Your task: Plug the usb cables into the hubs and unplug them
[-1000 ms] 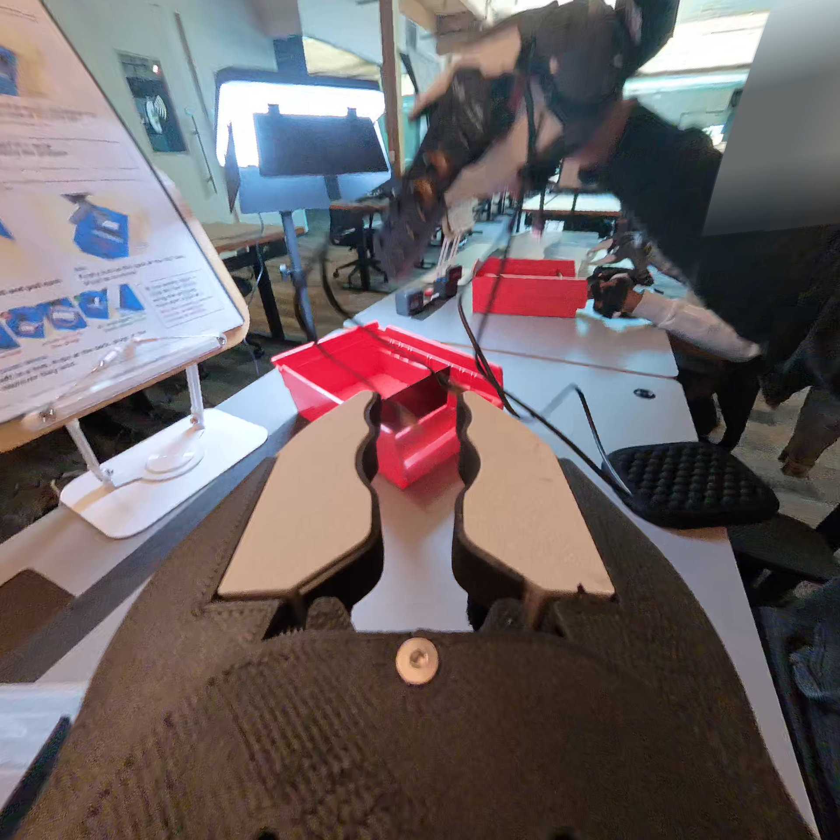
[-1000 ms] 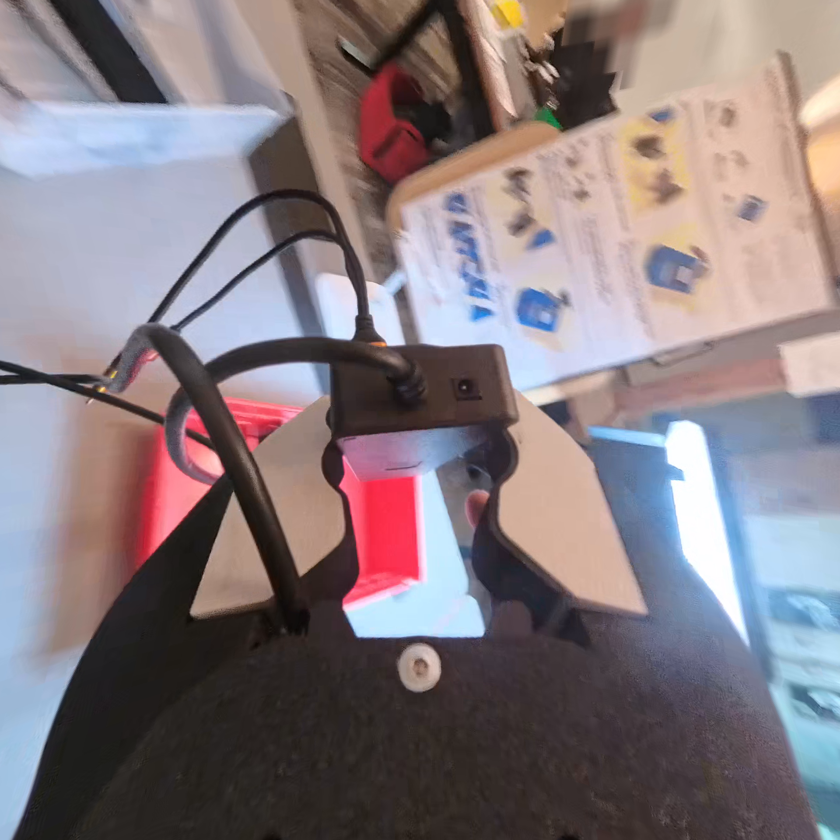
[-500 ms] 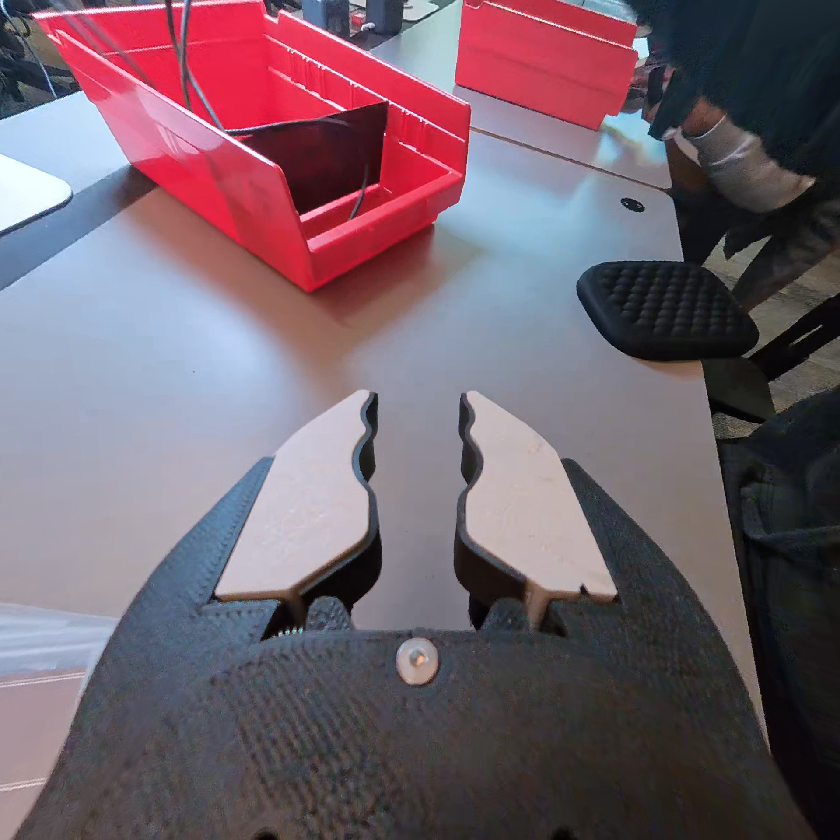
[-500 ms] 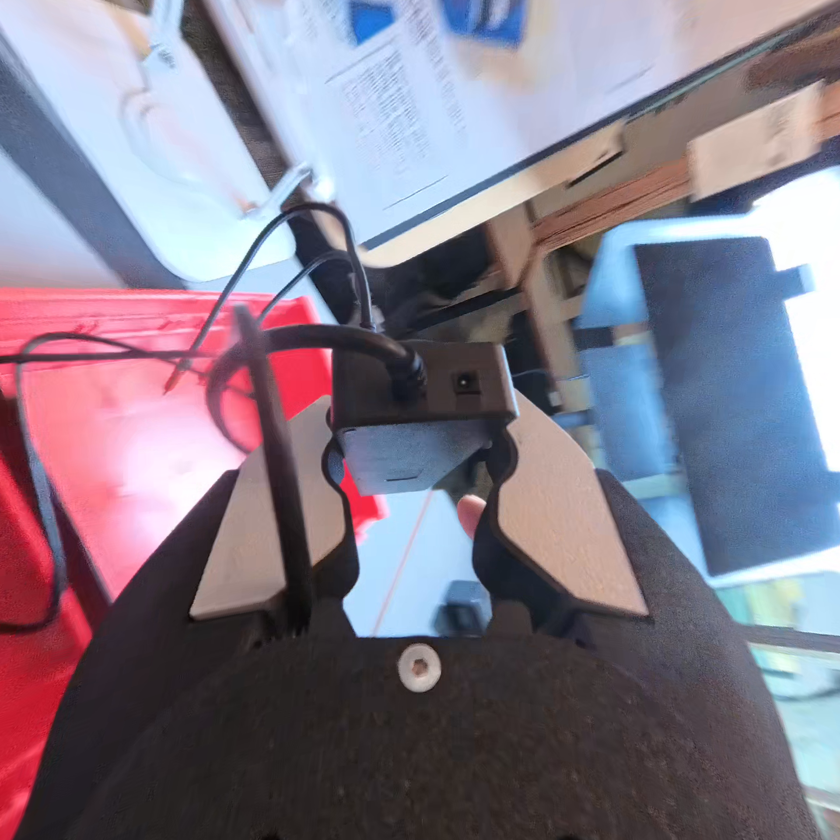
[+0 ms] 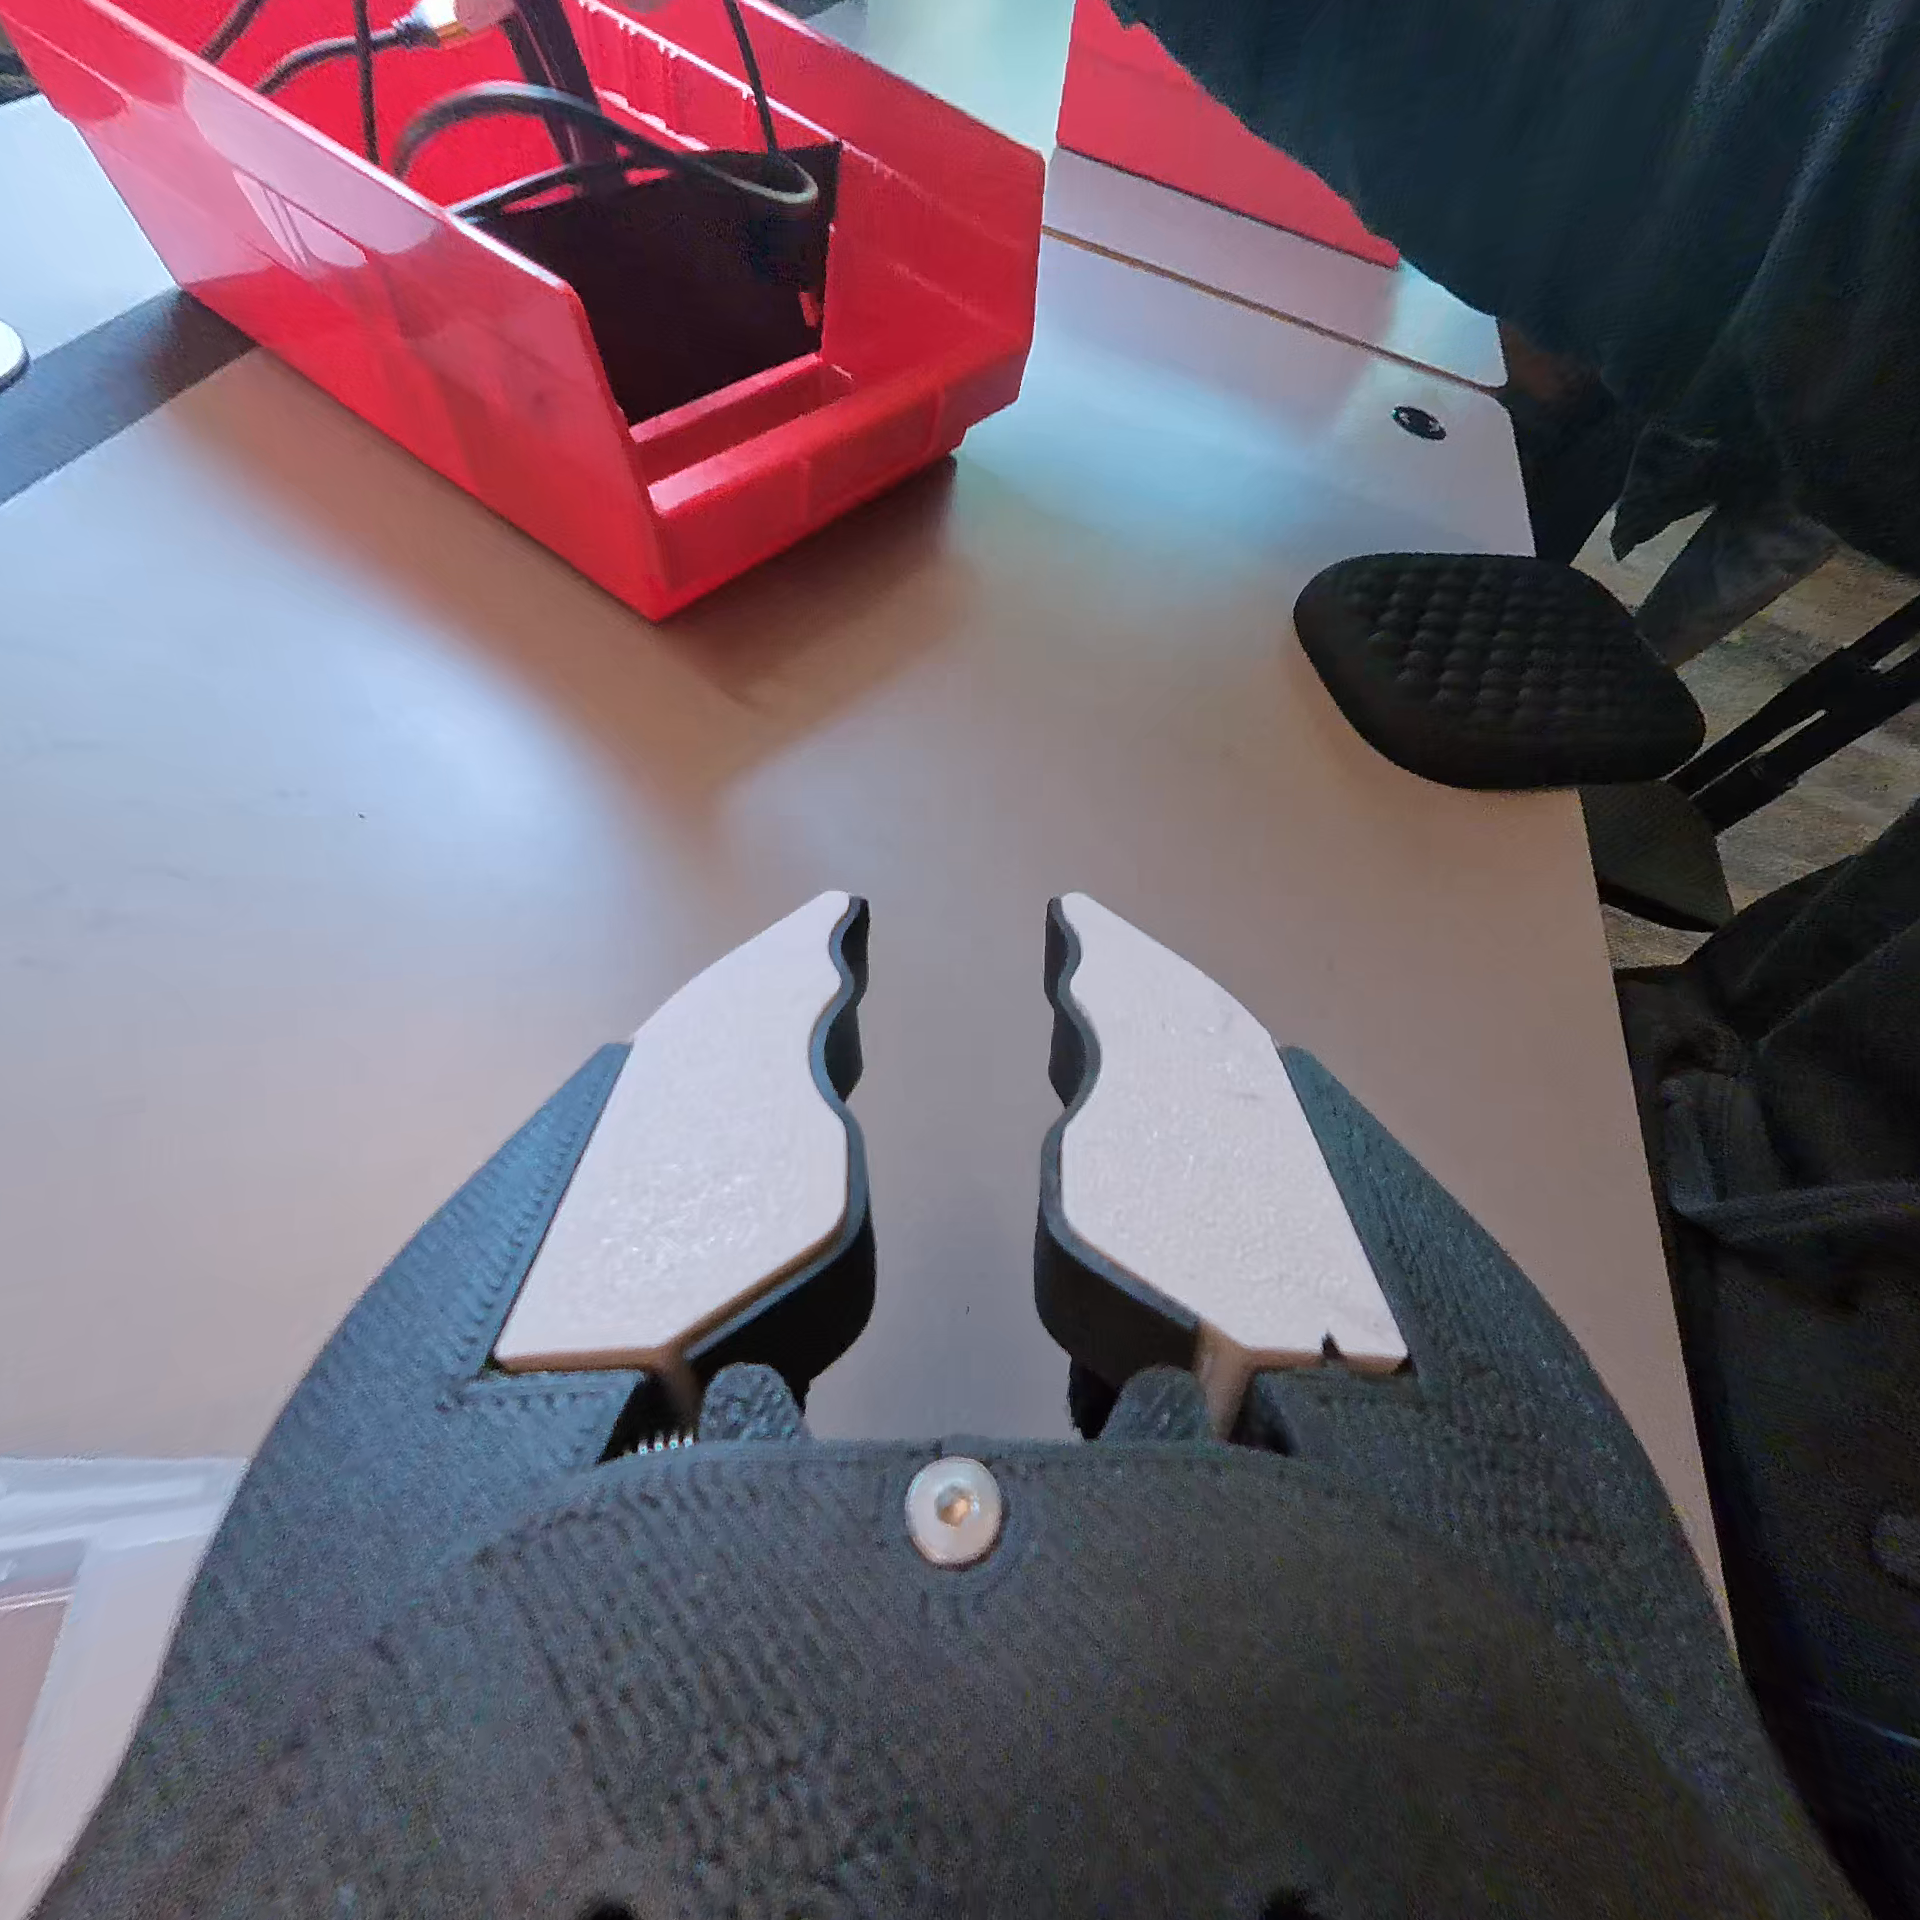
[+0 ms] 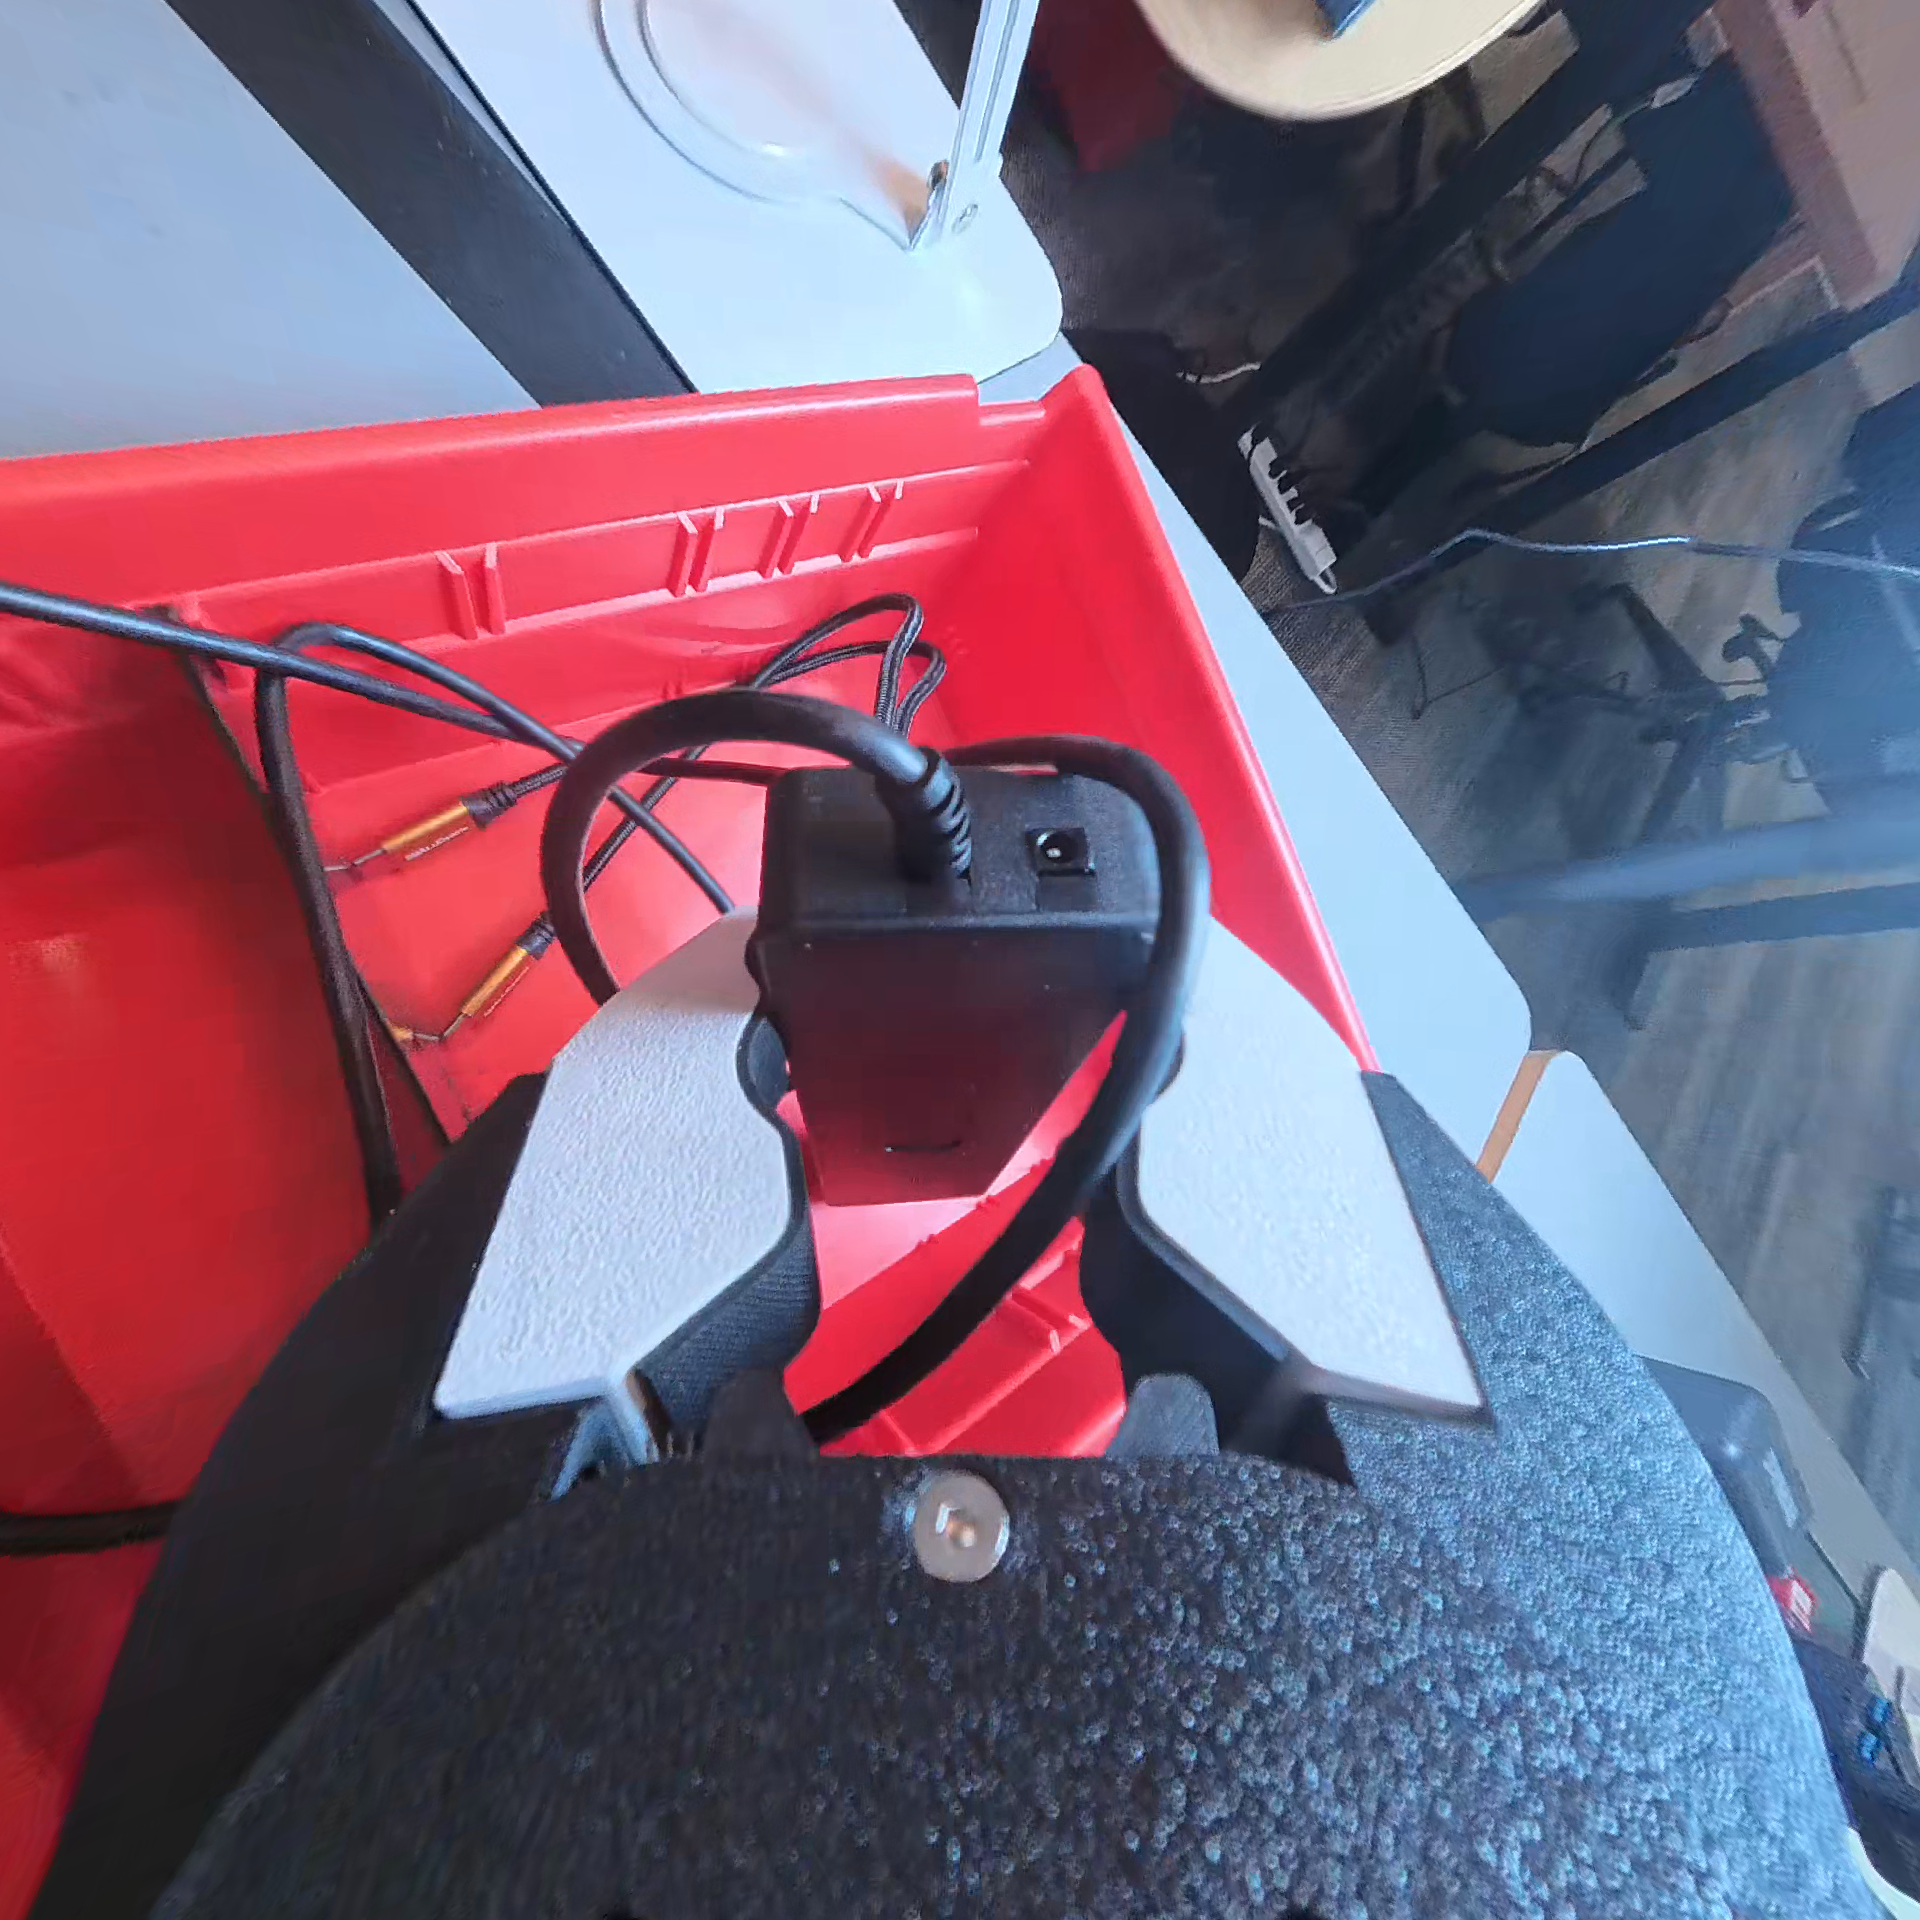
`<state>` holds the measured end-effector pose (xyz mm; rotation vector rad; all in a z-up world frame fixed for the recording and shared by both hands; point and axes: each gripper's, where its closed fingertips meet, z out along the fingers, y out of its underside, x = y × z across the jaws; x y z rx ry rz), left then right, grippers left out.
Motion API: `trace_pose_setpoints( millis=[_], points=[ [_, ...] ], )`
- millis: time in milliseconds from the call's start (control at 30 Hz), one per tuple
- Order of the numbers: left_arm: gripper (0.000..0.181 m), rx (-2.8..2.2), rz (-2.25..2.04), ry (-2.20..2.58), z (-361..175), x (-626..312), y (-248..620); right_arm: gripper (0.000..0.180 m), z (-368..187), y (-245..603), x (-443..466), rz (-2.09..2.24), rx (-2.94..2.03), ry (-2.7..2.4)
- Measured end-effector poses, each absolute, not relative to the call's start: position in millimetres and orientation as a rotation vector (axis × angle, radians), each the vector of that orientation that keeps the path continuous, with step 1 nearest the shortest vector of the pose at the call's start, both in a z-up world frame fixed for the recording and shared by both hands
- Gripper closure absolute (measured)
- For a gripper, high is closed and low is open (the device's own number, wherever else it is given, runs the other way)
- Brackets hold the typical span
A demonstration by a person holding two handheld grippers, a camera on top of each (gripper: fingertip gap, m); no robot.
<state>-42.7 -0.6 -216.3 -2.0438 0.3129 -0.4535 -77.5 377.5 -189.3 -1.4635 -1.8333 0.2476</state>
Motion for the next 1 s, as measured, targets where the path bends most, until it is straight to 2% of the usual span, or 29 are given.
trace_pose_setpoints(
  millis=[567,800,1000],
  points=[
    [0.149,-2.141,-0.484,0.311,-254,-40,3,0.116,-187,382,-77,0.233,-1.495,-1.807],
    [0.149,-2.167,-0.488,0.296,-262,-44,3,0.1,-132,387,-74,0.254,-1.436,-1.738],
    [0.149,-2.179,-0.494,0.309,-264,-41,2,0.1,-89,376,-57,0.292,-1.383,-1.67]
  ],
)
